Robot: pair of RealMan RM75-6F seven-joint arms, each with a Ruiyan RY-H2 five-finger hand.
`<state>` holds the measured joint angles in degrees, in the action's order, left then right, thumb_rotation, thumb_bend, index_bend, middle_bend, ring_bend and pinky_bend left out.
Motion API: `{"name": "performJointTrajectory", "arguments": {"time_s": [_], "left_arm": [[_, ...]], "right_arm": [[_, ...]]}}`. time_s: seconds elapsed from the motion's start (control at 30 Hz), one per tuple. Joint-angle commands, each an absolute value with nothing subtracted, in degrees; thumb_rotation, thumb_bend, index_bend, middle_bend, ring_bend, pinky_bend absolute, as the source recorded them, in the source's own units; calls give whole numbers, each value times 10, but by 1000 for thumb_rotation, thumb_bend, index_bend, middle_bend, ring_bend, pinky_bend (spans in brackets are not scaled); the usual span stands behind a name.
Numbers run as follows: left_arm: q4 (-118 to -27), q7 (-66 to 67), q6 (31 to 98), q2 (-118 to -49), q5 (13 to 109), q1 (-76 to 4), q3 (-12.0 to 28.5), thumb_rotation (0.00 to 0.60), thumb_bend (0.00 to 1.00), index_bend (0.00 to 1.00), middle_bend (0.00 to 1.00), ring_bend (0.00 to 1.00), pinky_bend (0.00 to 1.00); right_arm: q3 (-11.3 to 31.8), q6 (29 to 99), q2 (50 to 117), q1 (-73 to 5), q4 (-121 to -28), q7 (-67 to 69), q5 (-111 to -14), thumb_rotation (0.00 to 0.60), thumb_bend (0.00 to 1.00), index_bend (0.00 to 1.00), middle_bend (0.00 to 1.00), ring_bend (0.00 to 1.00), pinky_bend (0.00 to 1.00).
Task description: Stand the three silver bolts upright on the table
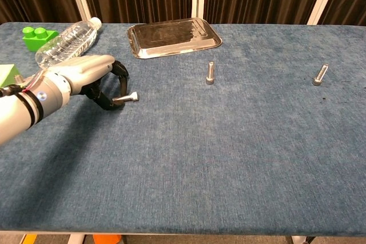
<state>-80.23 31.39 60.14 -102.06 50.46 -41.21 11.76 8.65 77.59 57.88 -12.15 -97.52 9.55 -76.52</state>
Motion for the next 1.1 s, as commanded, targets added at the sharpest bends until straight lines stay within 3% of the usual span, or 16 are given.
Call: {"name": "performJointTrajectory", "arguments": {"time_s": [0.03, 0.53, 1.1], "left_arm": [[-808, 315, 603, -1014, 509, -412, 116, 580, 417, 545, 174, 10, 0], [-872, 399, 581, -922, 510, -441, 99, 582, 432, 544, 174, 9, 0], [-876, 436, 558, -911, 455, -482, 89, 584, 435, 481, 169, 9, 0]], "right_arm": [[87, 776, 579, -120, -975, 96, -766, 600, 371, 172, 192, 0, 0], [86, 787, 580, -108, -976, 100, -774, 600, 372, 172, 193, 0, 0], [88, 787, 580, -103, -983, 92, -772, 600, 372, 172, 193, 0, 0]]}}
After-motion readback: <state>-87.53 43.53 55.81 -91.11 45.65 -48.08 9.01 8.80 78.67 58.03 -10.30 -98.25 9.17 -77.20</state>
